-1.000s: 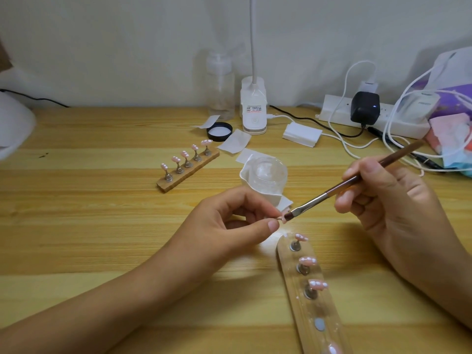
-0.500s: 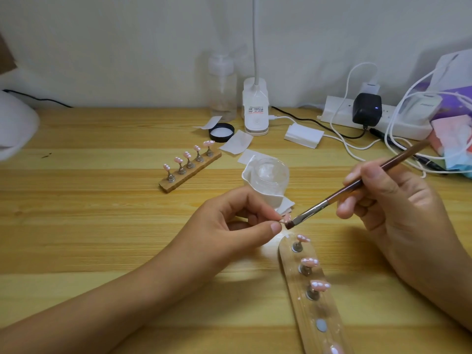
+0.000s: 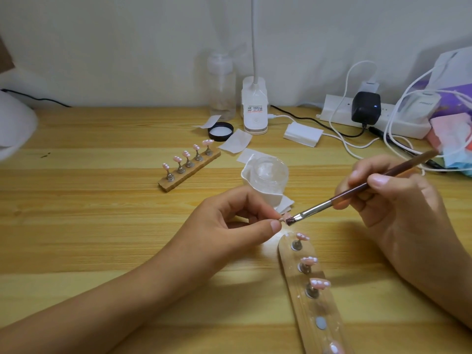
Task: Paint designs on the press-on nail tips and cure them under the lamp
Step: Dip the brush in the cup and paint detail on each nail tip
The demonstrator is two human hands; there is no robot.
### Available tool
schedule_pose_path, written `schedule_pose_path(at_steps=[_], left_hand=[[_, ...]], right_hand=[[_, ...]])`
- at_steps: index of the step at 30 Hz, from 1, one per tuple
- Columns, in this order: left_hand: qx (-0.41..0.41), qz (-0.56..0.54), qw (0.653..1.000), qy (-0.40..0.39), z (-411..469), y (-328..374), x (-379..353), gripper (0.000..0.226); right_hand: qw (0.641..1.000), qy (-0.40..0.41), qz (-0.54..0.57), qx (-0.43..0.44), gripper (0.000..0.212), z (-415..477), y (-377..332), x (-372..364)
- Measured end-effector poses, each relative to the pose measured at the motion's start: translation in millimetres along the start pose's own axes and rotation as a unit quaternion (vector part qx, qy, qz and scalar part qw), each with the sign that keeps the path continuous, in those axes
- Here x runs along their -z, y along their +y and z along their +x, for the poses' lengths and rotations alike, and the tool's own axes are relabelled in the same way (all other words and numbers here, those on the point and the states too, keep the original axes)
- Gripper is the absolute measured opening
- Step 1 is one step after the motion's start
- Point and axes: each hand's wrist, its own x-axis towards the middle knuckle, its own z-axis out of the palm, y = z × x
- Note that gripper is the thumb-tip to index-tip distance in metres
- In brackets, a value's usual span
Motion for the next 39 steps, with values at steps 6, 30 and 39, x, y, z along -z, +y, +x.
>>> schedule_pose_path(at_steps=[6, 30, 39], left_hand=[[-0.001, -0.003, 1.000, 0.003, 0.2, -1.0, 0.0, 0.011], [0.009, -0.053, 0.999, -0.001, 0.7, 2.5, -2.0, 0.010], [0.016, -0.071, 0.997, 0.001, 0.7, 4.6, -3.4, 0.015]], right_hand=[[0.999, 0.012, -0.035, 0.011, 0.023, 0.2, 2.9, 2.4], [1.000, 0.003, 0.026, 0.013, 0.040, 2.9, 5.2, 4.9], [1.000, -0.001, 0.007, 0.007, 0.036, 2.0, 6.4, 3.4]])
